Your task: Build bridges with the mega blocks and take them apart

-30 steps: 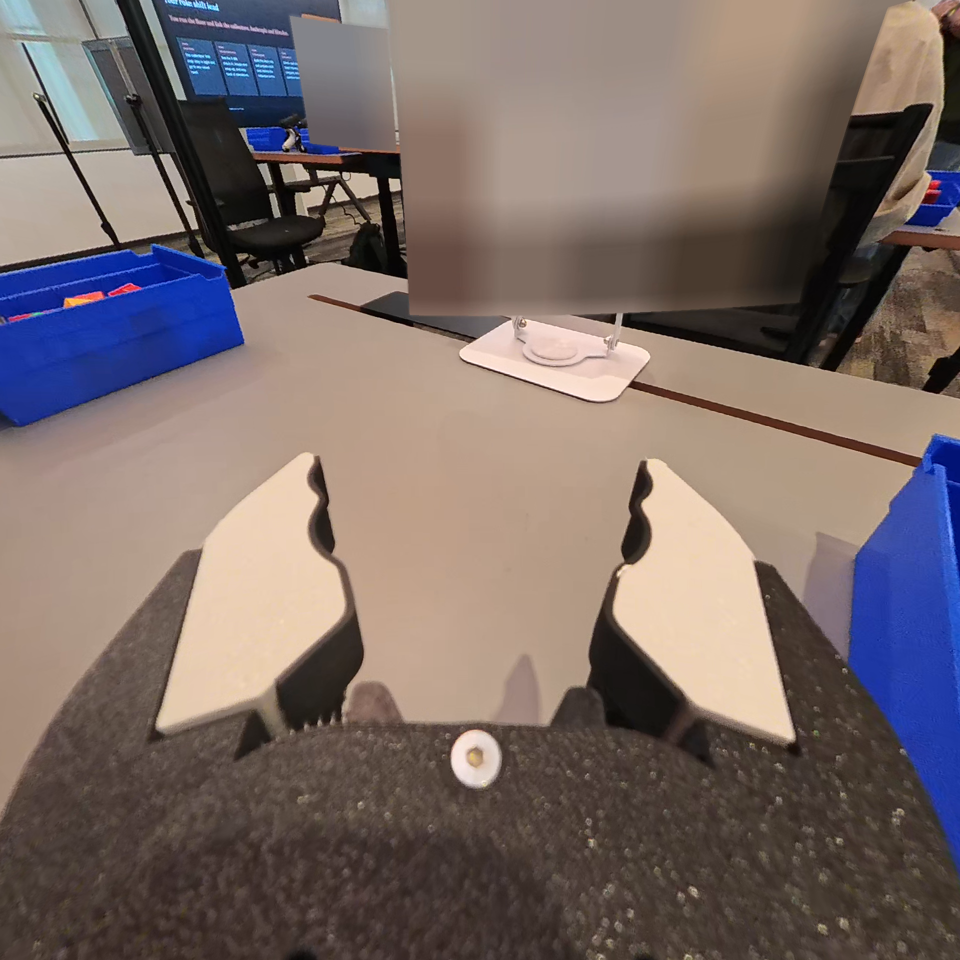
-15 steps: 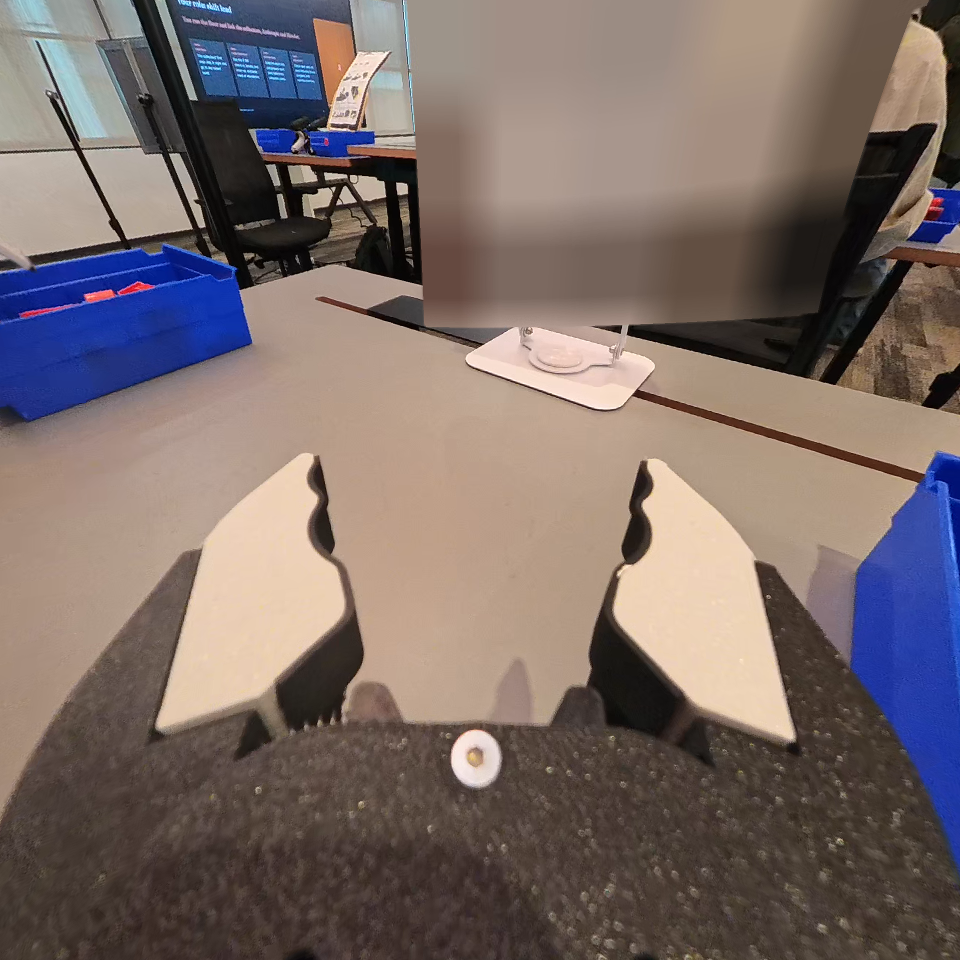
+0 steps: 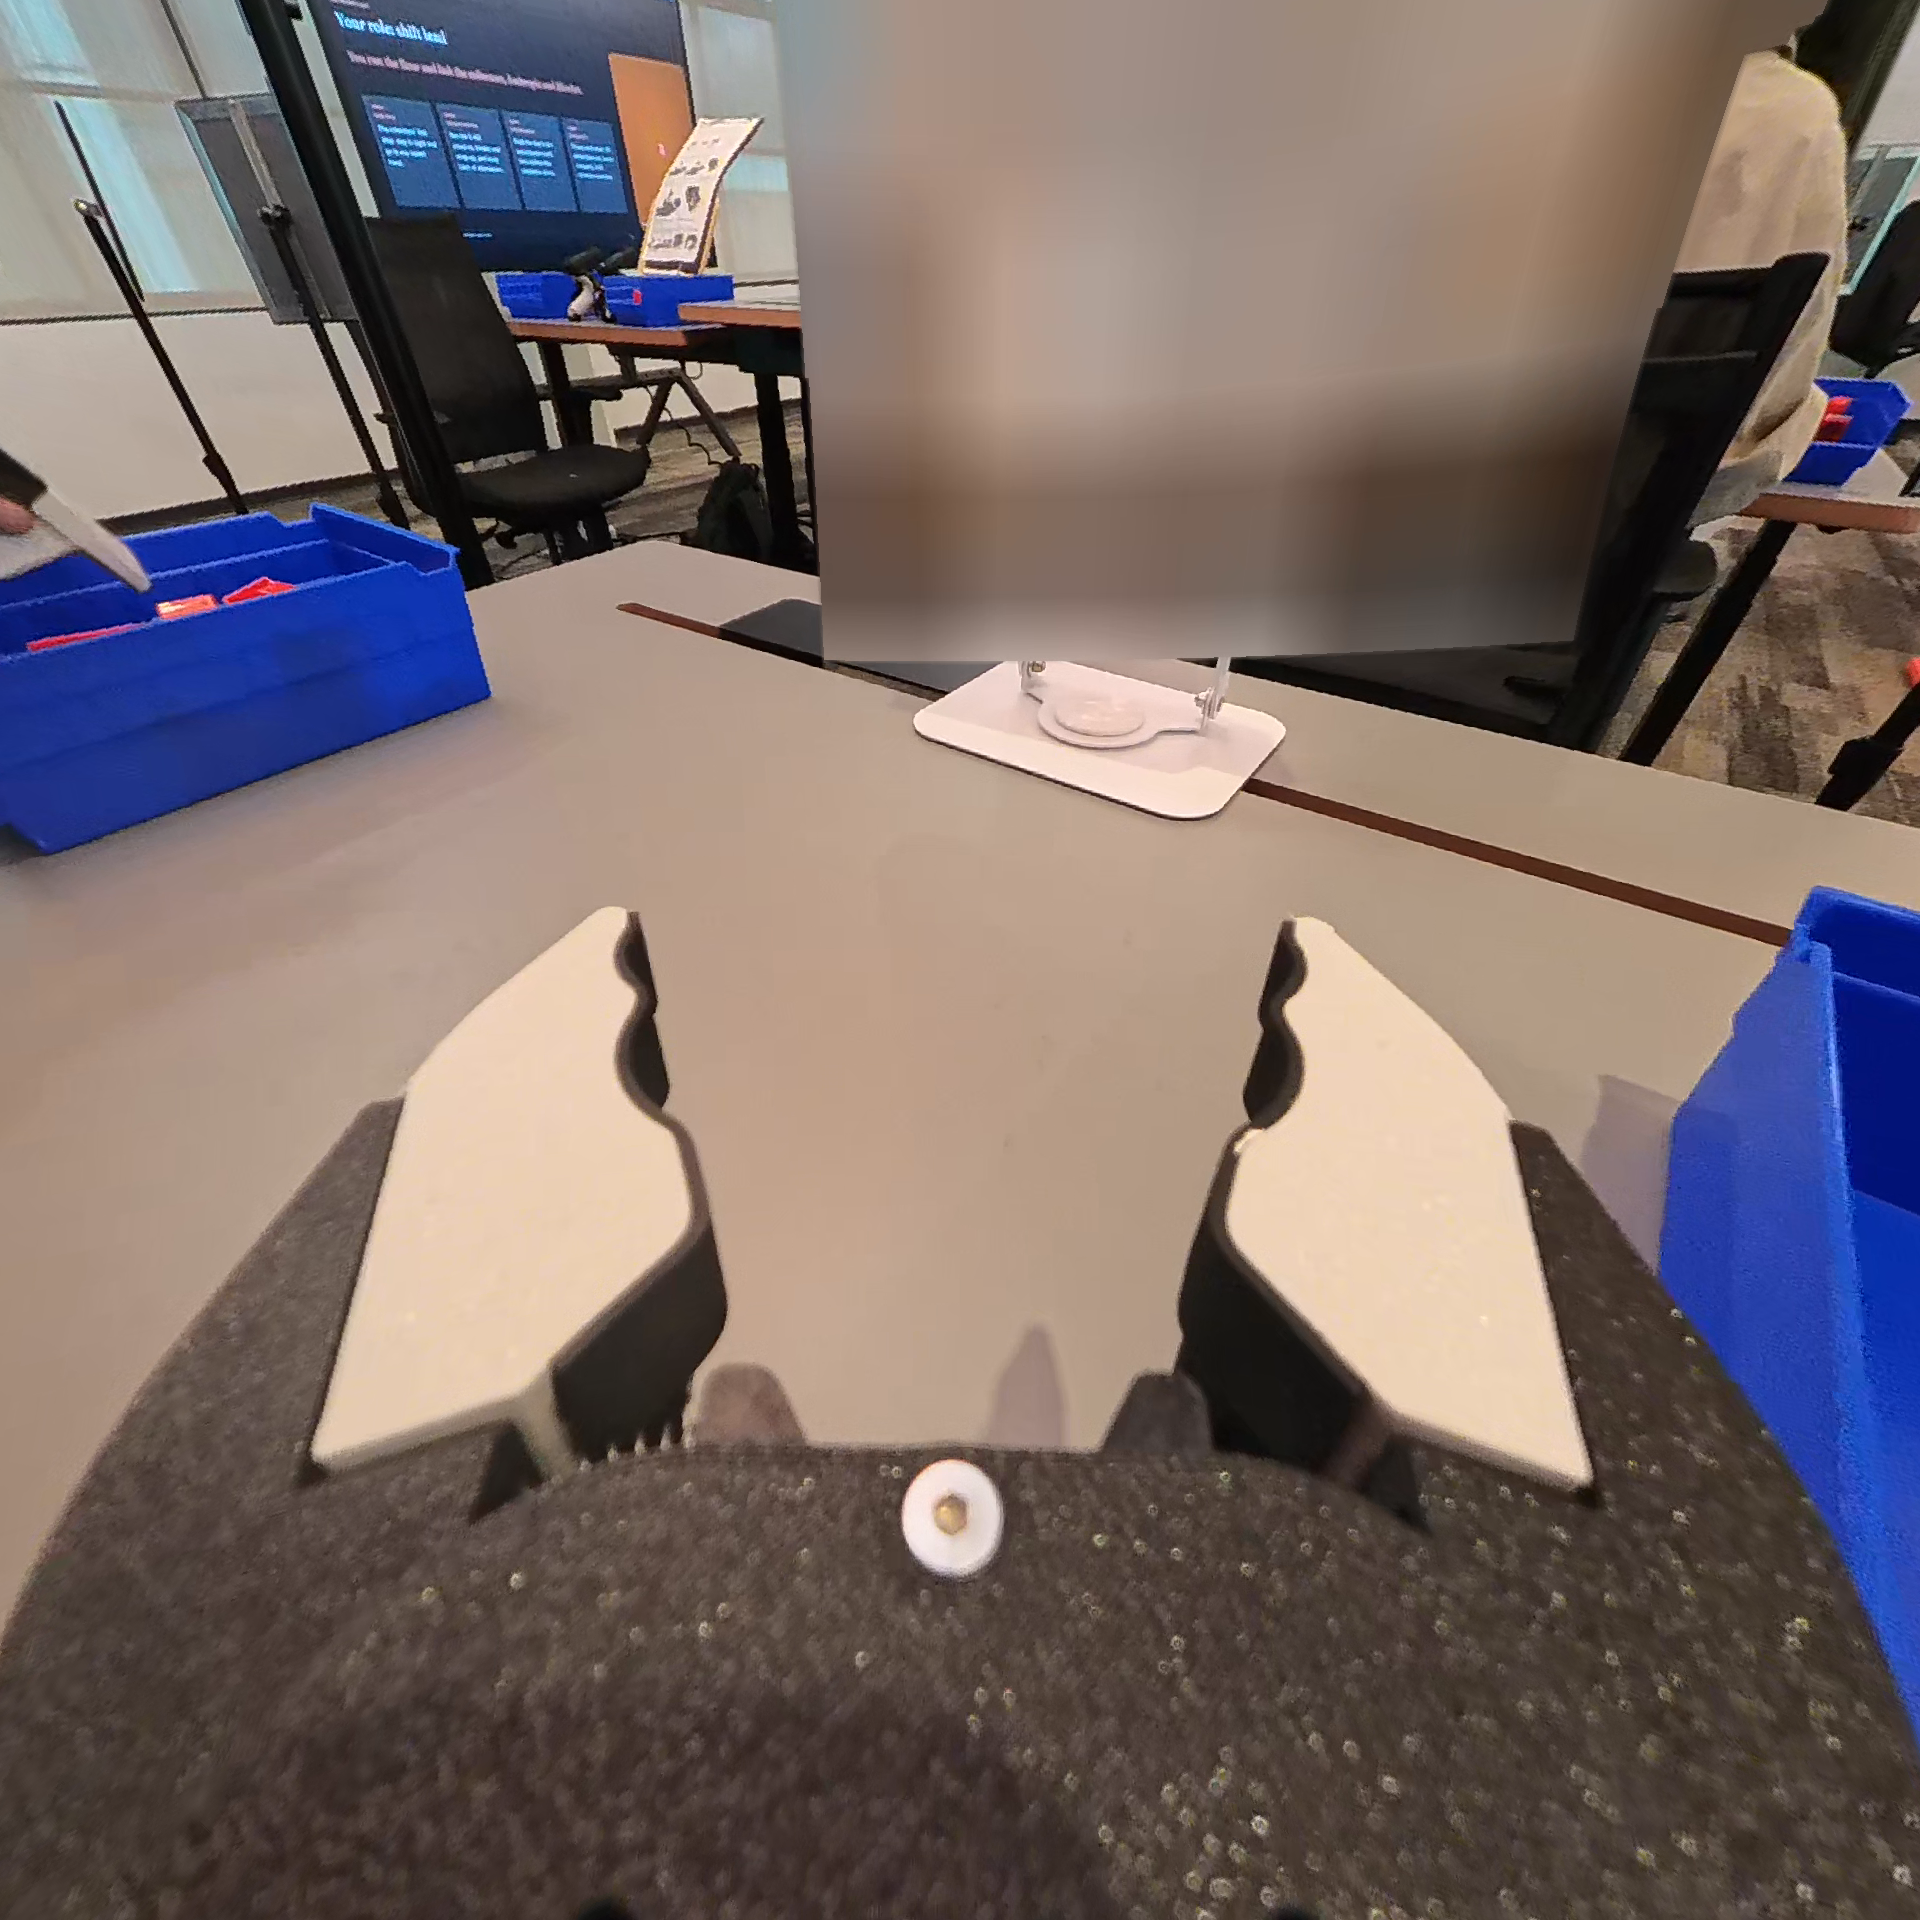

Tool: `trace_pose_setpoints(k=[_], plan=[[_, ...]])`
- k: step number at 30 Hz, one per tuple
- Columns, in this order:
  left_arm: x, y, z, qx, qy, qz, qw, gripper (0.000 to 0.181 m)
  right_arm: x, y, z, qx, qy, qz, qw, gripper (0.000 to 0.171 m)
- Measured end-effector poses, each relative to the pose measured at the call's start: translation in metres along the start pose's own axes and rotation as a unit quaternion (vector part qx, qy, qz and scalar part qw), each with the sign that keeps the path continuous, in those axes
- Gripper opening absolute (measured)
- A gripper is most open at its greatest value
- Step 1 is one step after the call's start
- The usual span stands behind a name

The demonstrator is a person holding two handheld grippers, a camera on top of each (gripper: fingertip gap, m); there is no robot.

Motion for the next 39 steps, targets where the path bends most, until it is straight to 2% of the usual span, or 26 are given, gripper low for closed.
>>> trace_pose_setpoints(k=[16, 28, 39], plan=[[-0.008, 0.001, -0.026, 0.082, 0.067, -0.021, 0.994, 0.042, -0.004, -0.006, -0.001, -0.014, 0.016, -0.005, 1.0, 0.111], [-0.012, 0.007, -0.047, 0.081, 0.092, -0.005, 0.992, 0.04, -0.005, -0.009, 0.001, -0.022, 0.021, -0.006, 1.0, 0.111], [-0.014, 0.007, -0.048, 0.085, 0.083, -0.006, 0.993, 0.039, -0.016, -0.025, 0.002, -0.065, 0.056, -0.019, 0.996, 0.111]])
Point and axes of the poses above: each gripper's, where its closed fingertips meet, z back along the fingers, x out of its top, y = z × x across the jaws, the point moved 8 cm from there along z, back along the fingers
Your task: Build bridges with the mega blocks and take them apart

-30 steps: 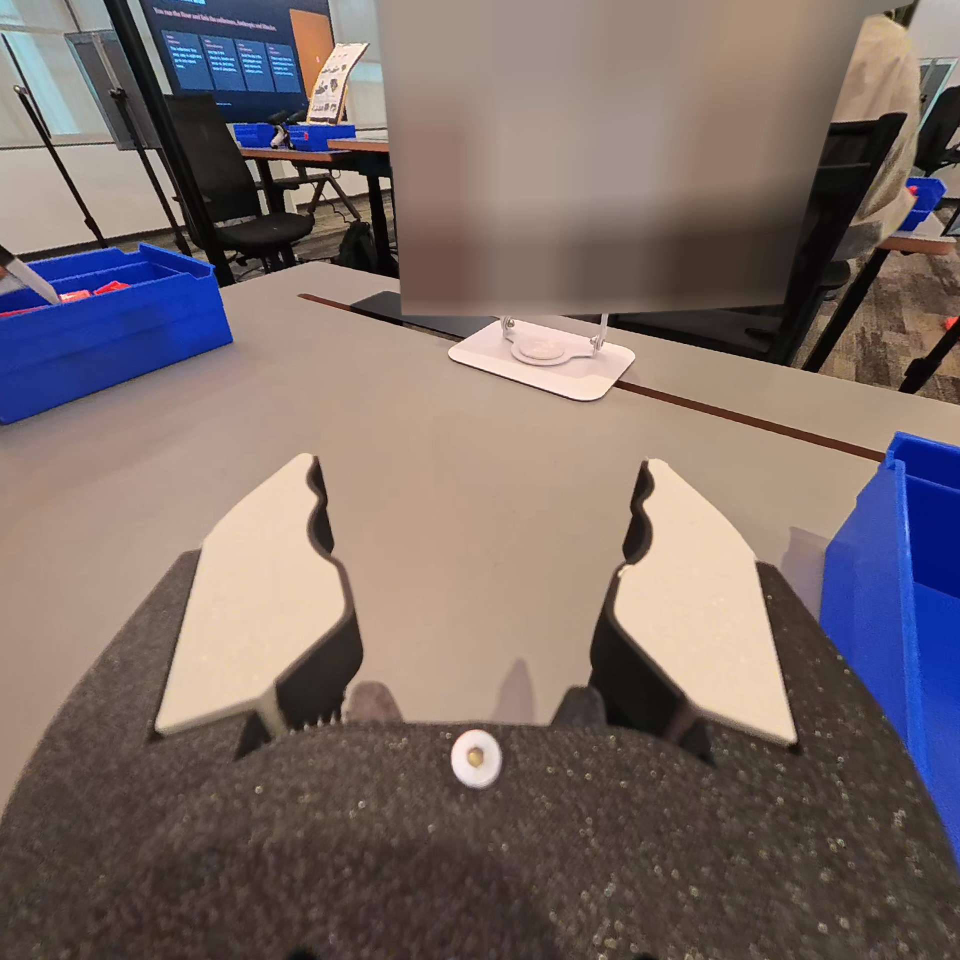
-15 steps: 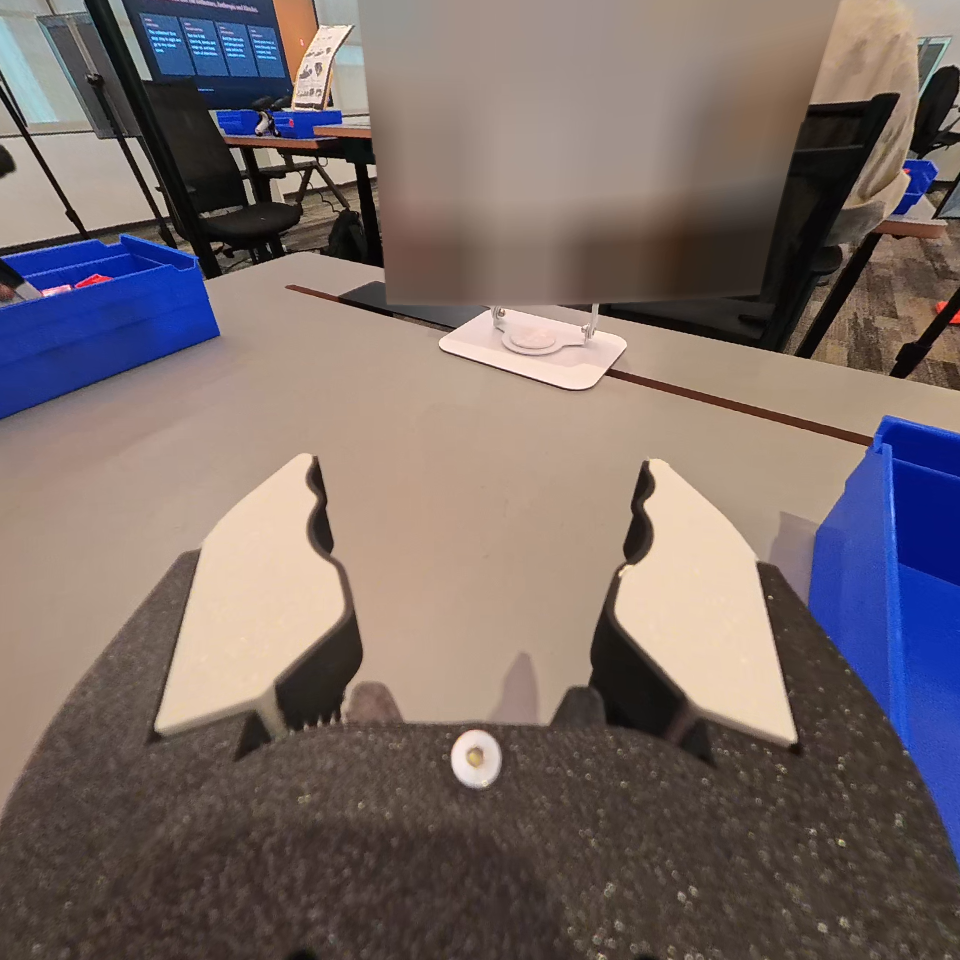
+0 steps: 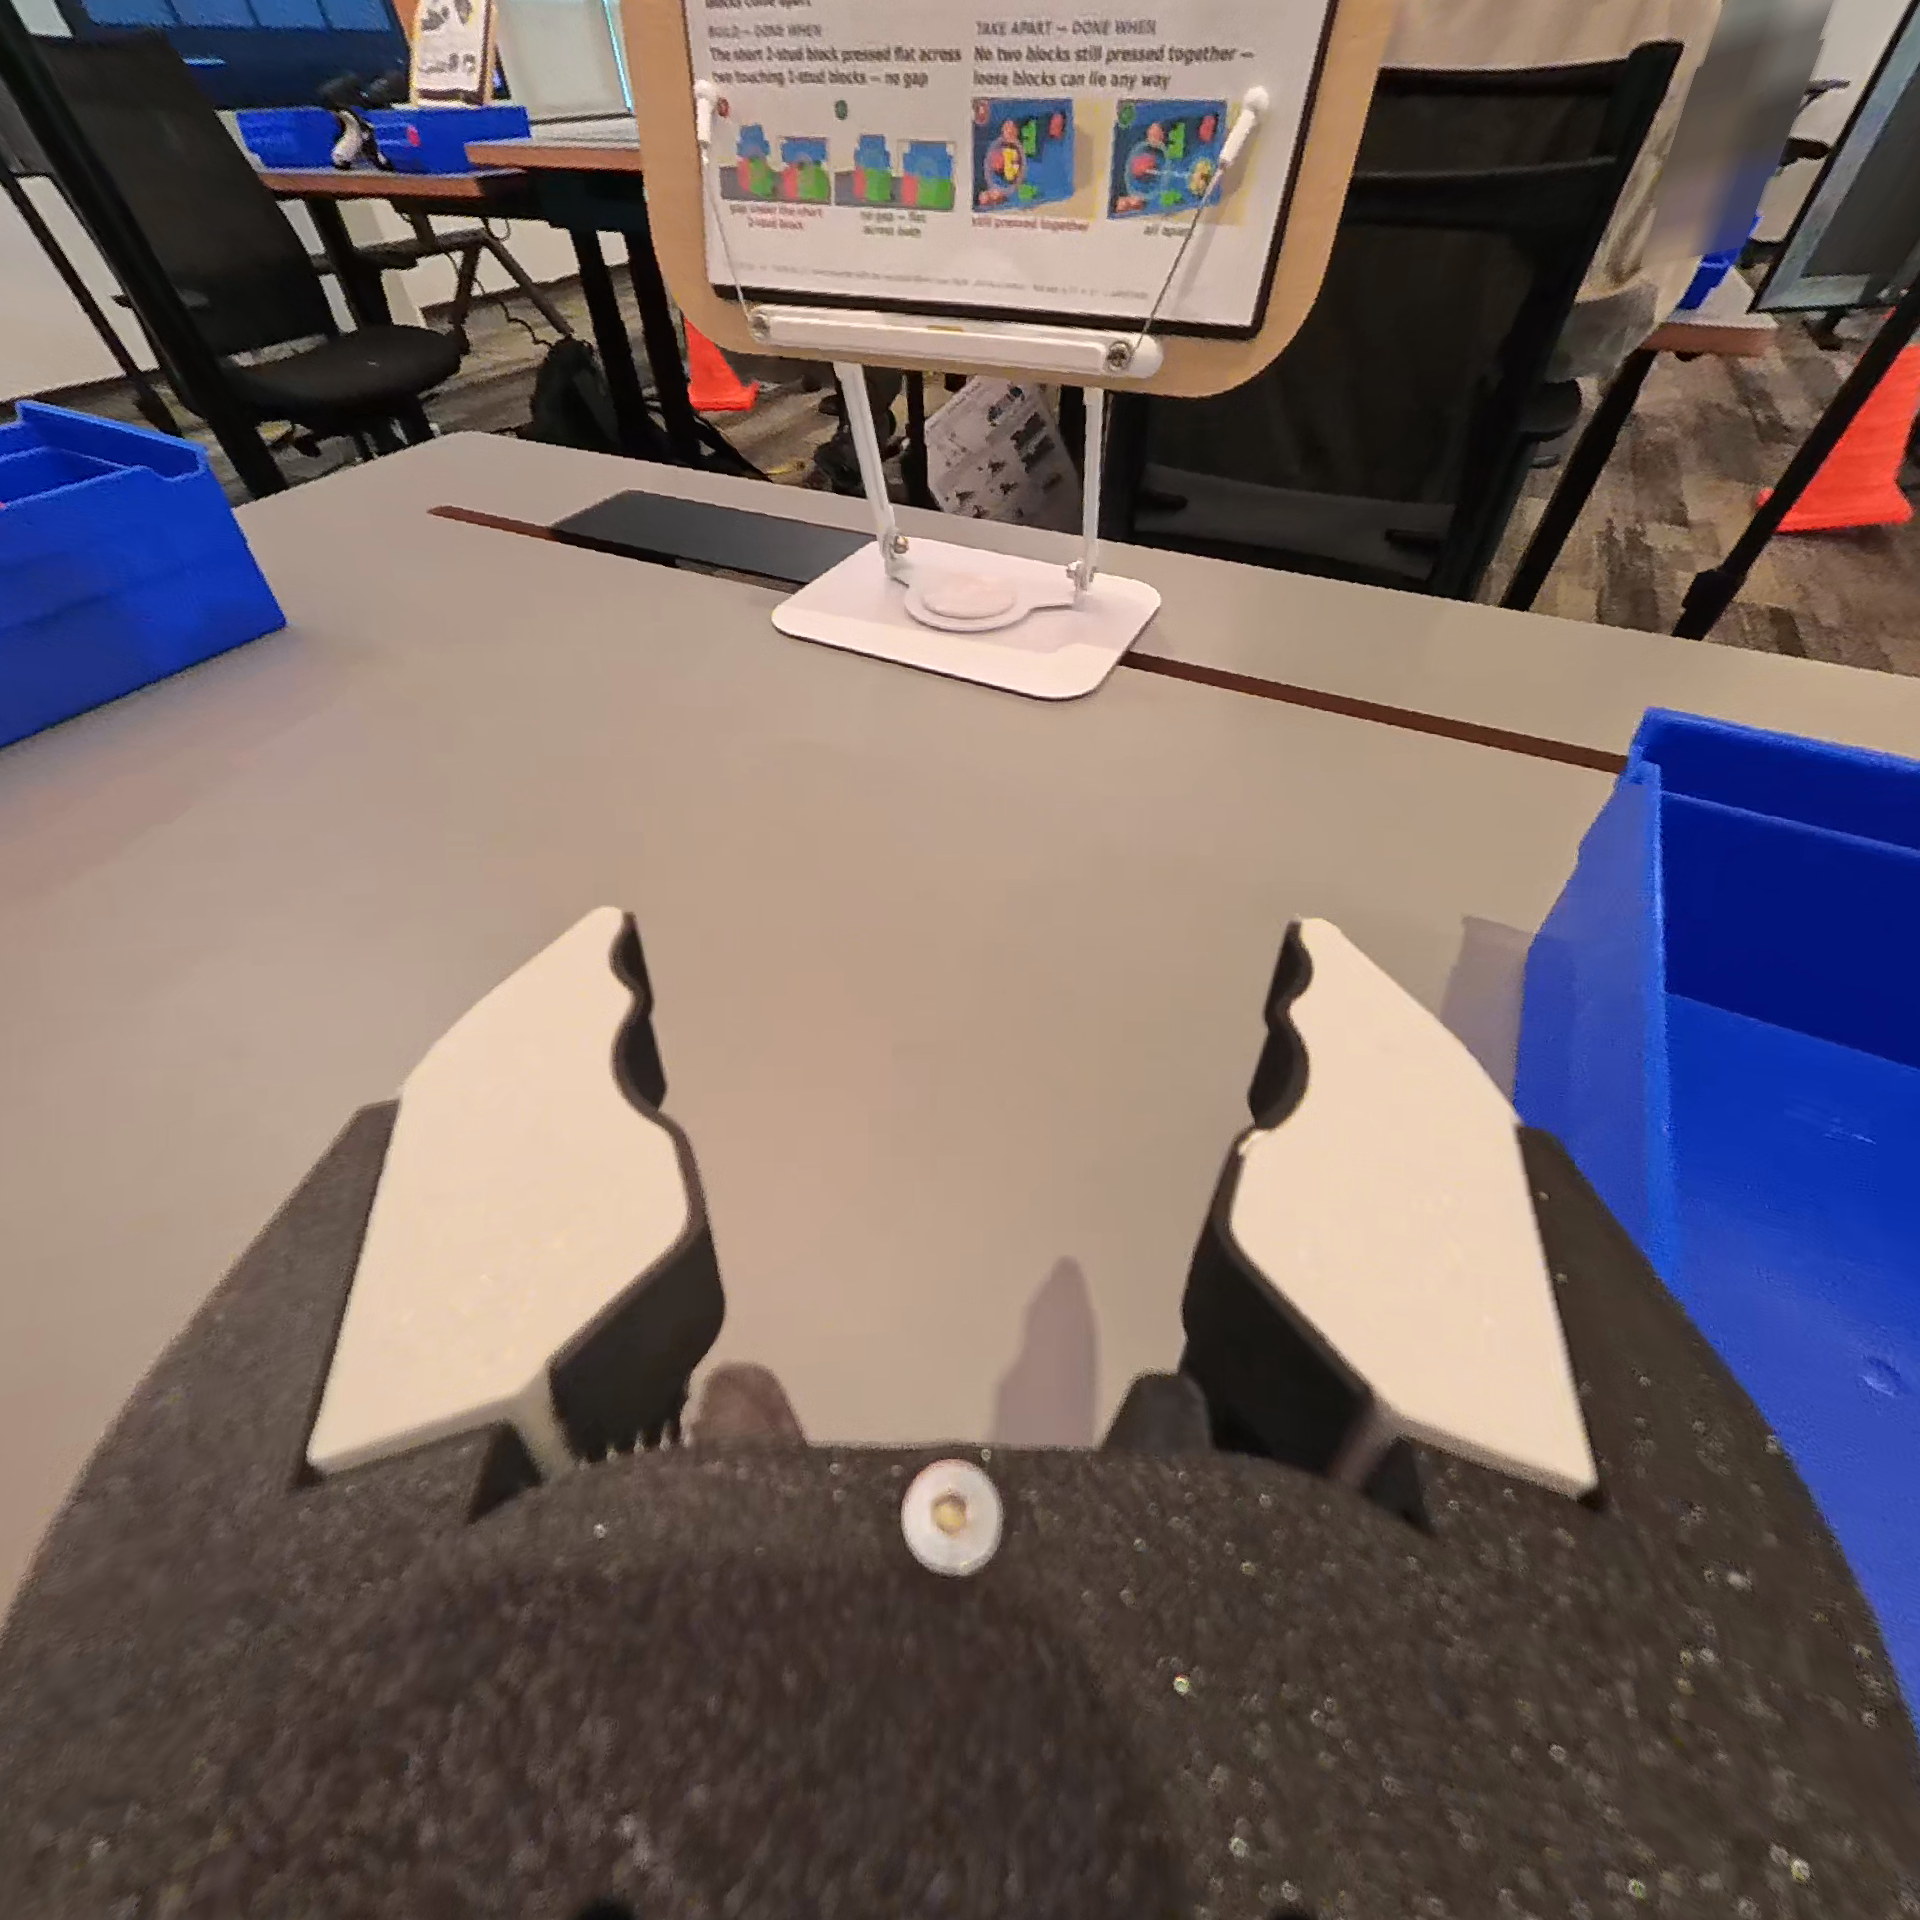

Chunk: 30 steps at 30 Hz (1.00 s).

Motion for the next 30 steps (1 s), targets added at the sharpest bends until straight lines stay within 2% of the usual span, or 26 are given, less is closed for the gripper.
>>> trace_pose_setpoints(k=[7, 20, 25, 30], plan=[[0.0, 0.005, 0.01, 0.037, -0.033, -0.009, 0.999, 0.038, 0.002, -0.004, 0.005, -0.005, -0.002, -0.003, 1.0, 0.112], [0.009, 0.005, 0.081, -0.014, -0.229, -0.024, 0.973, 0.038, 0.005, 0.0, 0.005, 0.011, -0.012, -0.001, 1.0, 0.112], [0.019, -0.022, 0.099, -0.061, -0.307, -0.061, 0.948, 0.037, 0.005, 0.002, 0.004, 0.015, -0.013, 0.001, 1.0, 0.112], [0.033, -0.075, 0.114, -0.137, -0.377, -0.121, 0.908, 0.037, 0.004, 0.006, 0.001, 0.023, -0.01, 0.006, 1.0, 0.112]])
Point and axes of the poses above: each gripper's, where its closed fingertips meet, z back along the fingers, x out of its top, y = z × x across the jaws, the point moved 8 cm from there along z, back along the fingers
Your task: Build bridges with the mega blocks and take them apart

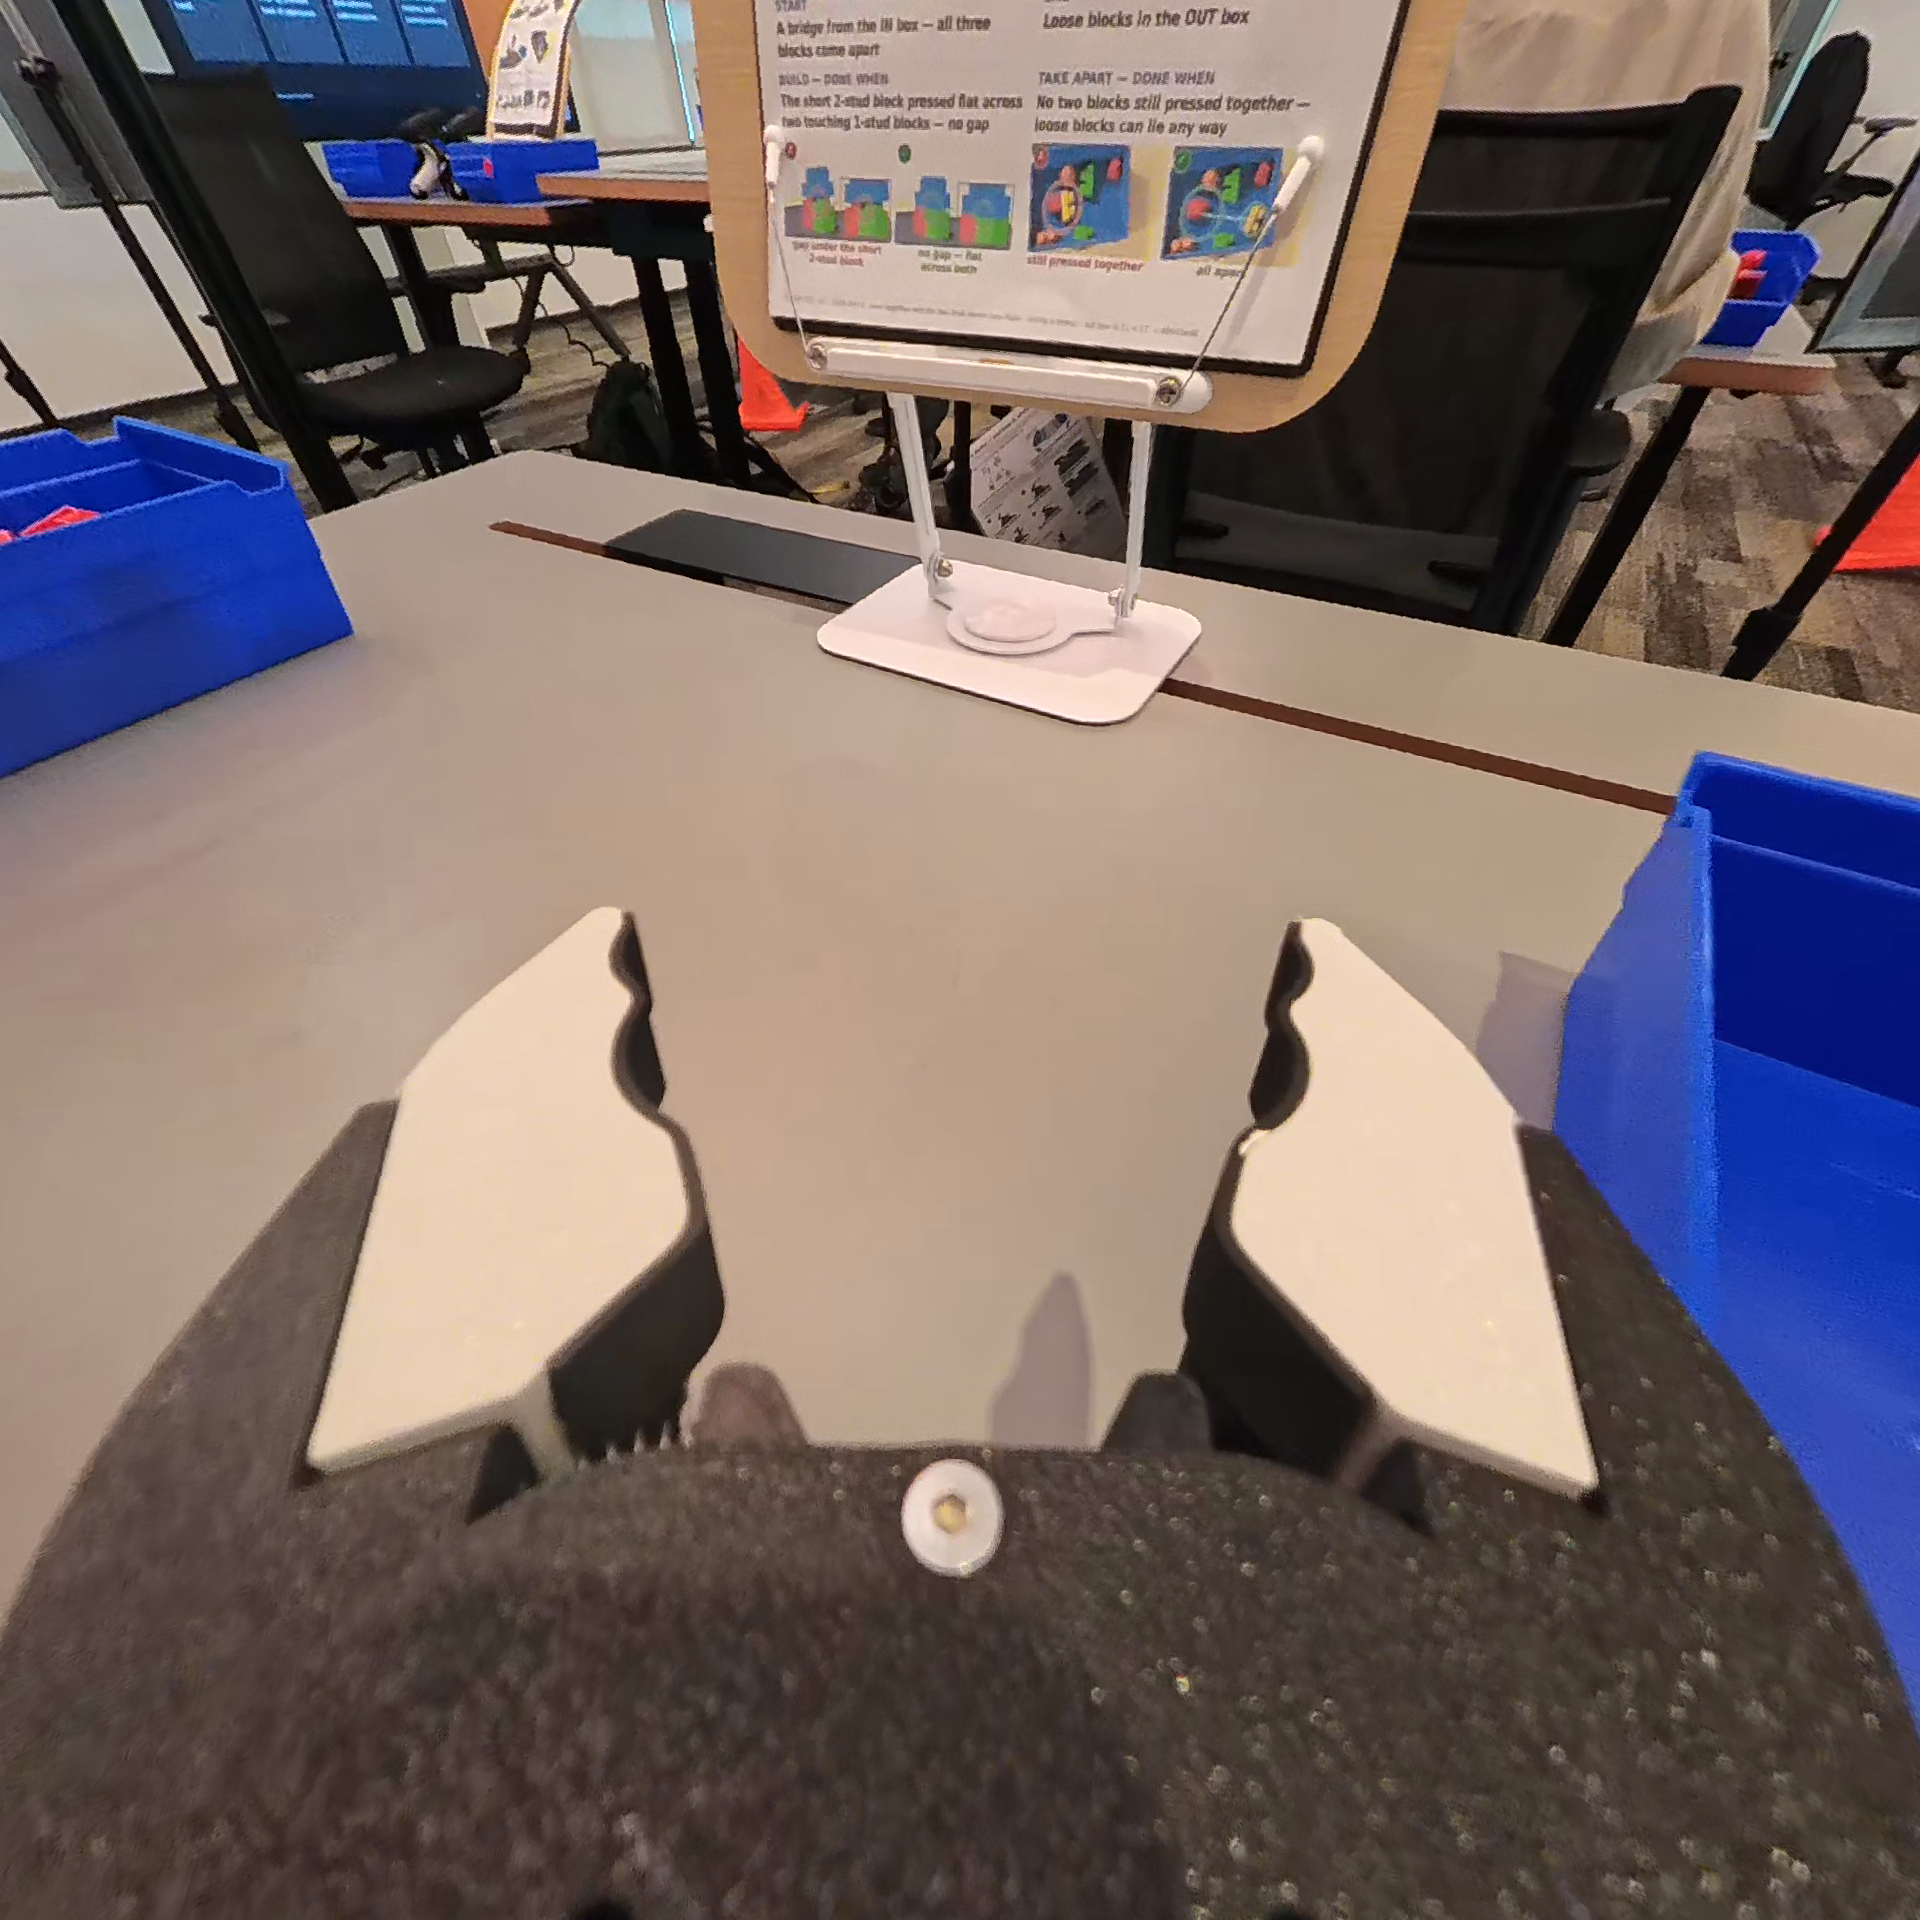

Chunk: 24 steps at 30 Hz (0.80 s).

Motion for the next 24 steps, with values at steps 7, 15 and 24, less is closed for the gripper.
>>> trace_pose_setpoints(k=[7, 15, 24], plan=[[0.012, -0.077, -0.049, -0.142, -0.06, -0.052, 0.987, 0.037, -0.001, 0.005, -0.004, 0.013, 0.005, 0.008, 1.0, 0.112], [-0.009, -0.143, -0.128, -0.295, -0.059, -0.102, 0.948, 0.037, 0.0, 0.008, -0.003, 0.022, 0.003, 0.014, 1.0, 0.112], [-0.054, -0.185, -0.202, -0.427, 0.052, -0.175, 0.886, 0.037, 0.003, 0.011, -0.002, 0.032, -0.001, 0.022, 0.999, 0.111]])
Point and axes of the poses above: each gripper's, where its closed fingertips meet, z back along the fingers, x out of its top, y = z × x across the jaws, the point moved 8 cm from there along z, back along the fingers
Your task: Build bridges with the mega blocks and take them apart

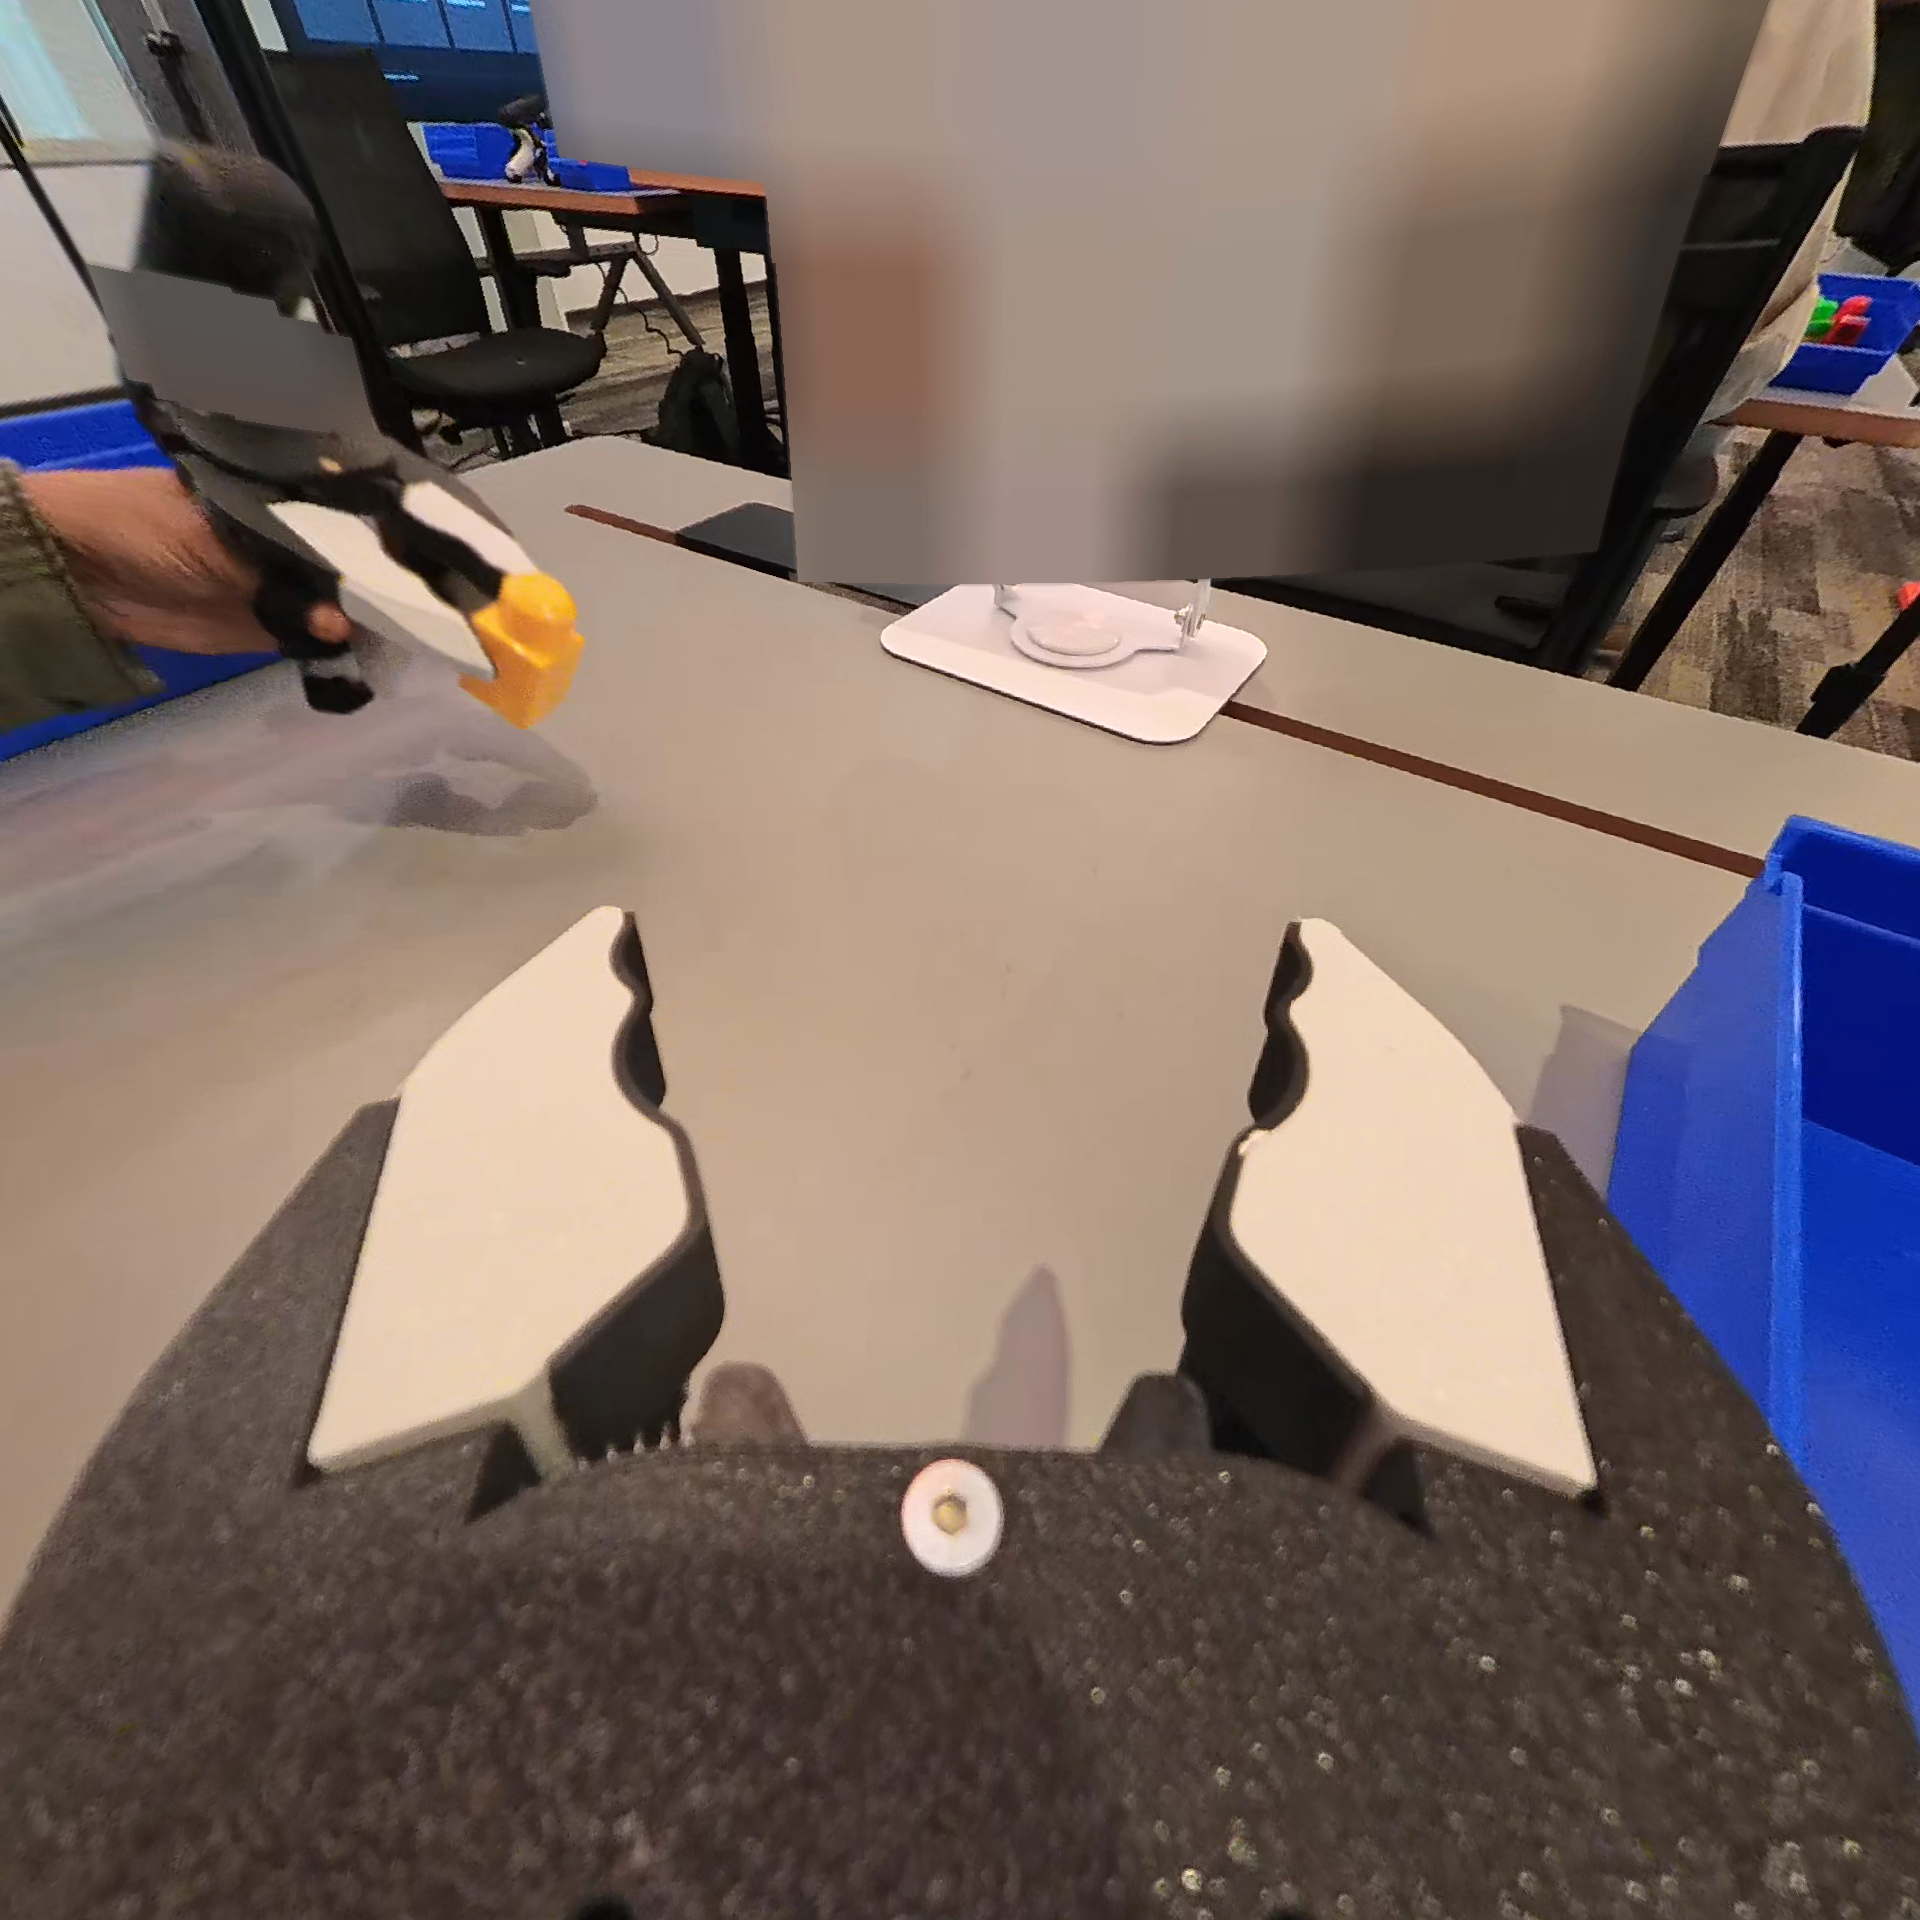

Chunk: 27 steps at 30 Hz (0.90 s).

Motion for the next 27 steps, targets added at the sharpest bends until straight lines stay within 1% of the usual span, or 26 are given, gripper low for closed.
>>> trace_pose_setpoints(k=[3, 9, 13, 16, 20, 25, 27], plan=[[-0.011, 0.006, -0.014, -0.01, 0.045, 0.002, 0.999, 0.036, 0.0, 0.0, 0.0, 0.001, -0.001, 0.0, 1.0, 0.111], [-0.026, 0.014, -0.021, -0.009, 0.069, 0.014, 0.997, 0.036, 0.0, 0.002, -0.001, 0.007, -0.001, 0.004, 1.0, 0.111], [-0.027, 0.012, -0.019, -0.016, 0.056, 0.012, 0.998, 0.036, -0.001, 0.005, -0.005, 0.014, 0.002, 0.009, 1.0, 0.111], [-0.031, 0.014, -0.018, -0.011, 0.062, 0.013, 0.998, 0.036, -0.002, 0.01, -0.009, 0.022, 0.01, 0.017, 1.0, 0.111], [-0.033, 0.019, -0.015, -0.005, 0.041, 0.022, 0.999, 0.036, -0.001, 0.018, -0.014, 0.03, 0.018, 0.026, 0.999, 0.111], [-0.038, 0.023, -0.02, -0.005, 0.068, 0.025, 0.997, 0.036, 0.008, 0.027, -0.013, 0.03, 0.012, 0.038, 0.999, 0.111], [-0.042, 0.026, -0.021, 0.001, 0.093, 0.037, 0.995, 0.036, 0.012, 0.03, -0.012, 0.03, 0.006, 0.039, 0.999, 0.111]])
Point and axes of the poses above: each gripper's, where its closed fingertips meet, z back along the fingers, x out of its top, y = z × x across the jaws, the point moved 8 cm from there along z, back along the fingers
